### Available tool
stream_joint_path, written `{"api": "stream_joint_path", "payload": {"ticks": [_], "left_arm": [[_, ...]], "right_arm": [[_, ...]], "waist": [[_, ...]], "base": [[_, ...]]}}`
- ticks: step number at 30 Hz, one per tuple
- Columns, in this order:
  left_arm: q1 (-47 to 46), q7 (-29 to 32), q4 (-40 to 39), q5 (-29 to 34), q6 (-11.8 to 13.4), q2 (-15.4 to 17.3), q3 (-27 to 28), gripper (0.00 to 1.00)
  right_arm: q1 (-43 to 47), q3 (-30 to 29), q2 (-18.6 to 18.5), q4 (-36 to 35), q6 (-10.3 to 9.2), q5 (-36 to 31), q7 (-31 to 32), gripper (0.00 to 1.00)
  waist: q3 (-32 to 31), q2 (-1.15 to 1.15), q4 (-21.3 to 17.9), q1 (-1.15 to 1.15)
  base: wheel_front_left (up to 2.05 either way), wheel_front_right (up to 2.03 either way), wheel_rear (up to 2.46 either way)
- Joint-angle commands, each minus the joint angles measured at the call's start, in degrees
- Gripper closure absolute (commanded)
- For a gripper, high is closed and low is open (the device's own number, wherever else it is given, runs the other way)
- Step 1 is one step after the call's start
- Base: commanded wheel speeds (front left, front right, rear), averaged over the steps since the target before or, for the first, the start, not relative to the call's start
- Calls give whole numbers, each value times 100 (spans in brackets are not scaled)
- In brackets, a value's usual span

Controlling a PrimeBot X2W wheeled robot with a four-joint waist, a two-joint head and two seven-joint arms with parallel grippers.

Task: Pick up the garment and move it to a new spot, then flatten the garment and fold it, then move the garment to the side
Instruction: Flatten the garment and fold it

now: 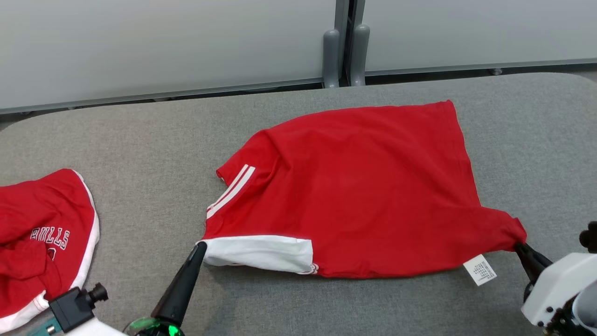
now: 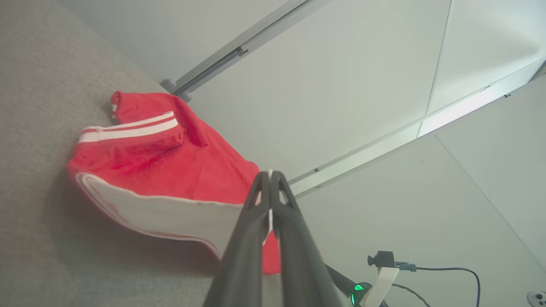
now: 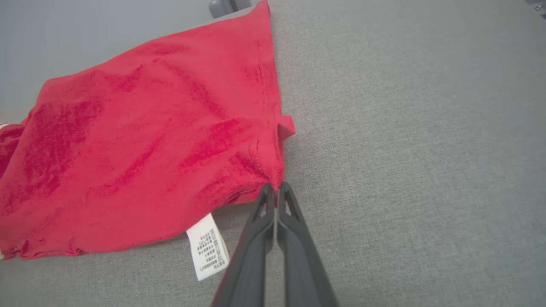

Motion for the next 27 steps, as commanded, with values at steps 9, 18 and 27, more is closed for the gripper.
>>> {"api": "stream_joint_path", "payload": {"ticks": [9,18,27], "left_arm": [[-2297,452,869,645,-6,134,57,100],[-5215,1281,2068,1456,18,379,72,100],[-8071,125,3402,3548,179,75,57,100]], "right_arm": [[-1847,1020,-141,674,4,105,-436,100],[-4734,1435,-99,2147,9,659,-1258,100],[-7409,1029,-1,4207,9,252,-3833,100]], "waist": [[1180,0,-223,0],[2527,0,-659,0],[2901,0,-856,0]], "base": [[0,0,0],[0,0,0],[0,0,0]]}}
